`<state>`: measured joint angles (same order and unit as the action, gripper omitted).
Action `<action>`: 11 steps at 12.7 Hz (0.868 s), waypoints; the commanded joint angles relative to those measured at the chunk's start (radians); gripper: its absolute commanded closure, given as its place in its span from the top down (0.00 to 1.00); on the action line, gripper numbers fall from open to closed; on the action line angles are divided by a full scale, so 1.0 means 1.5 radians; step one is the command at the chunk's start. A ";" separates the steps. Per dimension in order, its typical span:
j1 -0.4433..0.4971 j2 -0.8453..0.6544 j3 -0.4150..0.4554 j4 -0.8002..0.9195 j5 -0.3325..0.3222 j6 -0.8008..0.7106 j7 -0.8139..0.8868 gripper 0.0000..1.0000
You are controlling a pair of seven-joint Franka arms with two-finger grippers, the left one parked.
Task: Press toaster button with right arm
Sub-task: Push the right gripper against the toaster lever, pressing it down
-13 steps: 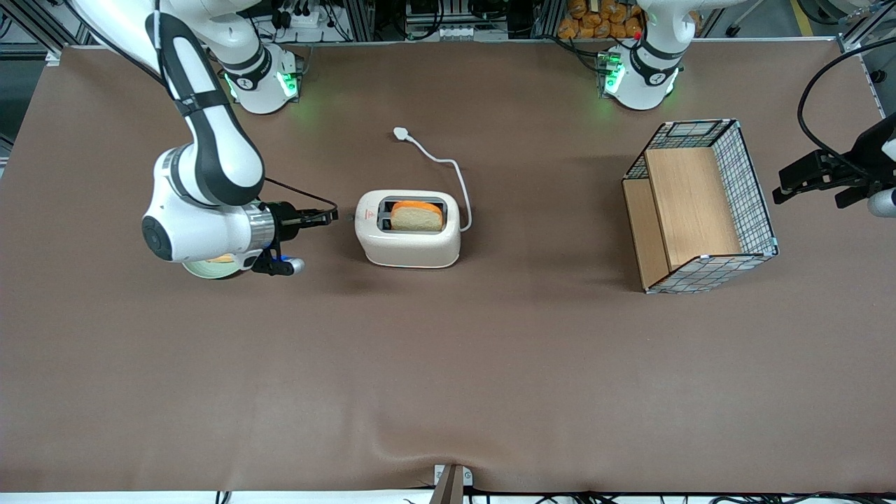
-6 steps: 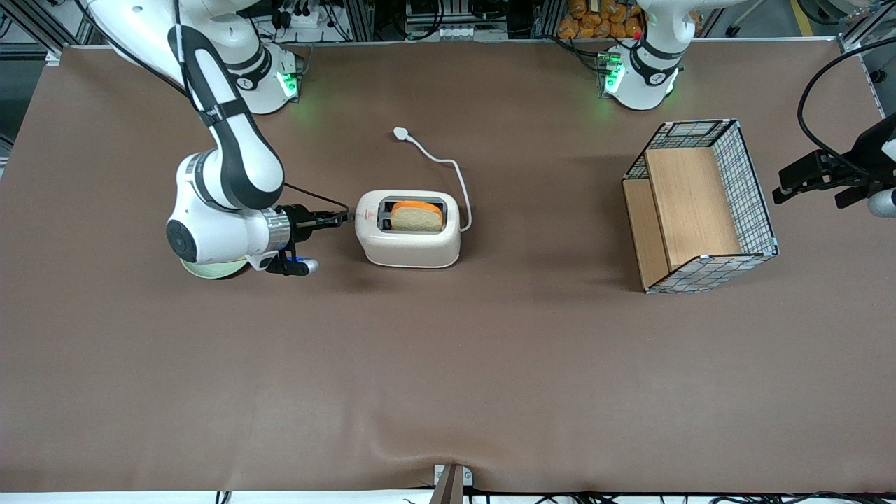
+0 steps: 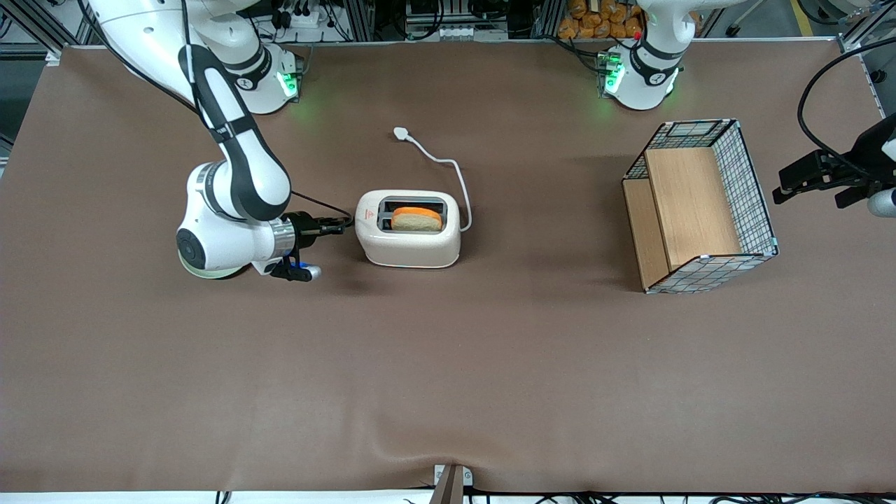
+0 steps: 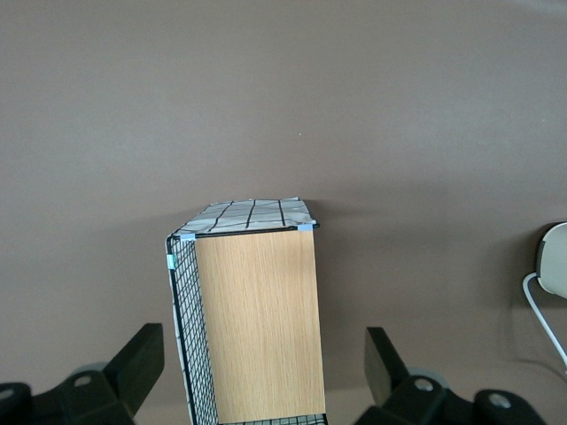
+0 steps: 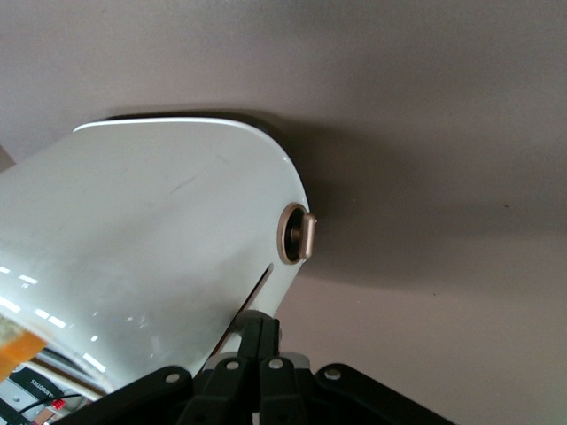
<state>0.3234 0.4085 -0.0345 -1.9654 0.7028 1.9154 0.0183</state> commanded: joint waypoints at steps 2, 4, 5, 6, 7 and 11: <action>0.011 0.015 -0.003 -0.027 0.058 0.027 -0.049 0.00; 0.010 0.028 -0.003 -0.030 0.081 0.034 -0.070 0.00; 0.011 0.033 -0.003 -0.037 0.083 0.050 -0.083 0.00; 0.011 0.040 -0.003 -0.044 0.086 0.073 -0.095 0.00; 0.012 0.045 -0.003 -0.046 0.088 0.081 -0.104 0.00; 0.011 0.055 -0.003 -0.044 0.099 0.081 -0.110 0.00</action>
<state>0.3230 0.4468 -0.0508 -2.0107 0.8074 1.9784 -0.1072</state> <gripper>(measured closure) 0.991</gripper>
